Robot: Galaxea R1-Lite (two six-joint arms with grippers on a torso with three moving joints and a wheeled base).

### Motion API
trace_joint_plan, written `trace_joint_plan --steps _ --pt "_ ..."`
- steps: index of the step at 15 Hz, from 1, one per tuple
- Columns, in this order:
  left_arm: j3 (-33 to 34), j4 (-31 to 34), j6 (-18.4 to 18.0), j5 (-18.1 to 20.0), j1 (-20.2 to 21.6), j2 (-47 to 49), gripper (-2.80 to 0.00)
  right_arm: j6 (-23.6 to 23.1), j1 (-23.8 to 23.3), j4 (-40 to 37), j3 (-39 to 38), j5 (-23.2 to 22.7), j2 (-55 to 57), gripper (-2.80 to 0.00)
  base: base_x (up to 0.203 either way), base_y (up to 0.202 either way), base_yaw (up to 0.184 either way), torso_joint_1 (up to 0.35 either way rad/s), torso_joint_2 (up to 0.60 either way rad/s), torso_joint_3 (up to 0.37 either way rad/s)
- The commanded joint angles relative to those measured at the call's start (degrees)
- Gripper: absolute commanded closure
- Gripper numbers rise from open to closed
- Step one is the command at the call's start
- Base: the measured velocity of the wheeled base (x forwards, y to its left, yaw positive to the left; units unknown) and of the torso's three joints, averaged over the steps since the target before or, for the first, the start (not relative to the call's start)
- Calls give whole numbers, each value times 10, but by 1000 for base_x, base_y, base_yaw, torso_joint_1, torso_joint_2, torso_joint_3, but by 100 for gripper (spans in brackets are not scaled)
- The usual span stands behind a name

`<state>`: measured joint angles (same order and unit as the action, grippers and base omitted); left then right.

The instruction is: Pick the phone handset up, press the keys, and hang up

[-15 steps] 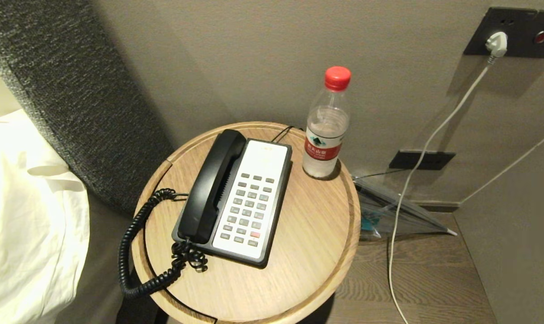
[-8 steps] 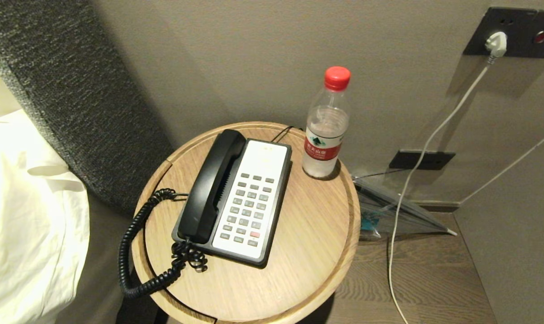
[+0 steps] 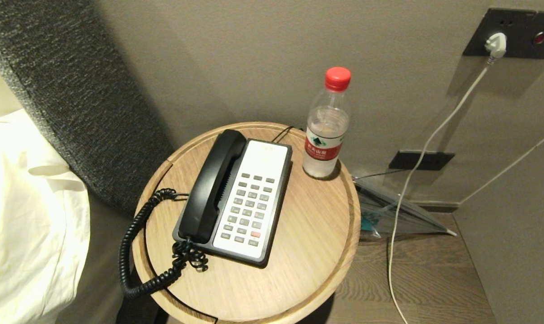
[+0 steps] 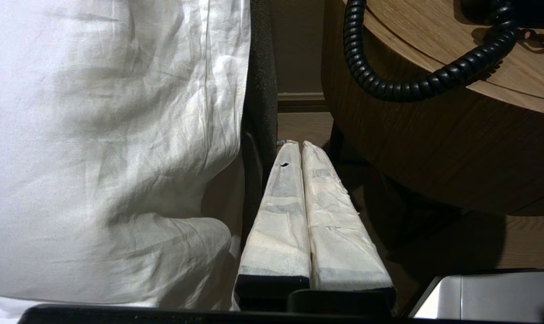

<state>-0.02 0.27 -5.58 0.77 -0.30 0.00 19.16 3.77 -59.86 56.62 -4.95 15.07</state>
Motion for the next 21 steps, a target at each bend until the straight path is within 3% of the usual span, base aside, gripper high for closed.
trace_joint_plan --steps 1,3,5,9,14,16,21 --pt "0 0 0 -1 0 -1 0 -39 -27 9 -35 -6 -32 0 0 0 0 0 0 0" --pt "0 0 0 0 0 -1 0 -75 -40 34 -98 -11 -67 0 0 0 0 0 0 0" --pt "0 0 0 0 0 -1 0 -82 -41 81 -165 3 -95 0 0 0 0 0 0 0" --pt "-1 0 0 -1 0 -1 0 -106 -40 264 -336 21 -131 0 0 0 0 0 0 0" --pt "0 0 0 0 0 -1 0 -172 -39 583 -542 40 -137 0 0 0 0 0 0 0" --pt "0 0 0 0 0 -1 0 -217 -39 598 -571 47 -138 0 0 0 0 0 0 0" --pt "0 0 0 0 0 -1 0 -219 -39 600 -567 45 -138 0 0 0 0 0 0 0"
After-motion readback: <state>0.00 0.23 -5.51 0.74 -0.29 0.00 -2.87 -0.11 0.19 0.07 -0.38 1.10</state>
